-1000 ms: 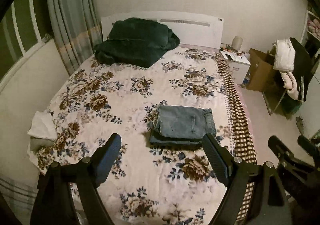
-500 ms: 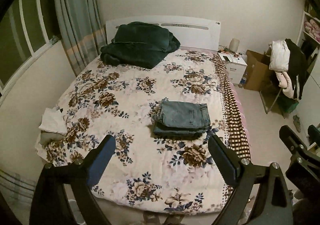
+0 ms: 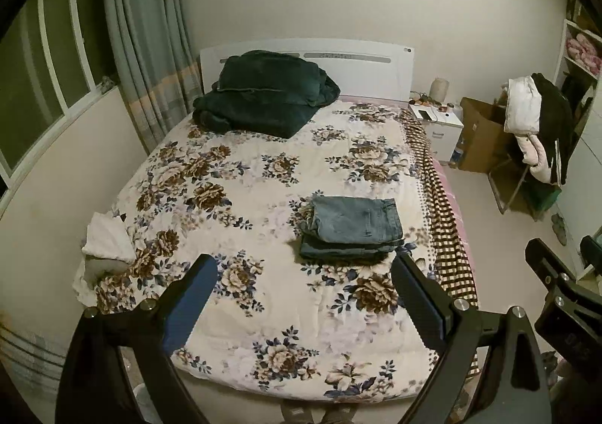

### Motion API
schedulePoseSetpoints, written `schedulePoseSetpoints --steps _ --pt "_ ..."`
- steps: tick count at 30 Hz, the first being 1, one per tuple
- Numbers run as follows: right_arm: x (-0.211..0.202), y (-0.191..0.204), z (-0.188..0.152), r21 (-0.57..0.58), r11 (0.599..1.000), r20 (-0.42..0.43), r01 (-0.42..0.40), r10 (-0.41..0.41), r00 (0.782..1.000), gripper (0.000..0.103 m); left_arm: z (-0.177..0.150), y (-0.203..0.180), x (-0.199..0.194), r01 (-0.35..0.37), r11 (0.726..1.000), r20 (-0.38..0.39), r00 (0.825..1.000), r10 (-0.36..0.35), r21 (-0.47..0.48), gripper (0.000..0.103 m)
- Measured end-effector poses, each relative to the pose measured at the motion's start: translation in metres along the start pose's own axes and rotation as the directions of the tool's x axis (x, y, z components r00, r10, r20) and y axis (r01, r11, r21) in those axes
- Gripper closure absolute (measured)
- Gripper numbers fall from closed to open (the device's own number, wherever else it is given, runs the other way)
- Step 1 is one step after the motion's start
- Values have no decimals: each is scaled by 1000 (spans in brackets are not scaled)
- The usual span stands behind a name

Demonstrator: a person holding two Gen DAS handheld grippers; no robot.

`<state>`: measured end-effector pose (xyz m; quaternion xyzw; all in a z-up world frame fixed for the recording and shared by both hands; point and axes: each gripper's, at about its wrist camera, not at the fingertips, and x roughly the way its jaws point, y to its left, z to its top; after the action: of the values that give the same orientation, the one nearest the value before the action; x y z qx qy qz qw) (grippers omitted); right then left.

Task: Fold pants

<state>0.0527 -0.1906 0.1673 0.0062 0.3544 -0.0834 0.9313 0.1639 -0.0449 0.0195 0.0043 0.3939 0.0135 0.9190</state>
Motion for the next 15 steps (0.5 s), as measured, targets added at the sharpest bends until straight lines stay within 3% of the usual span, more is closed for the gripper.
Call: schedulePoseSetpoints --steps 15 --pt "4 11 -2 -6 1000 -19 5 -5 1000 2 -4 6 -2 10 1000 0 1000 -10 3 8"
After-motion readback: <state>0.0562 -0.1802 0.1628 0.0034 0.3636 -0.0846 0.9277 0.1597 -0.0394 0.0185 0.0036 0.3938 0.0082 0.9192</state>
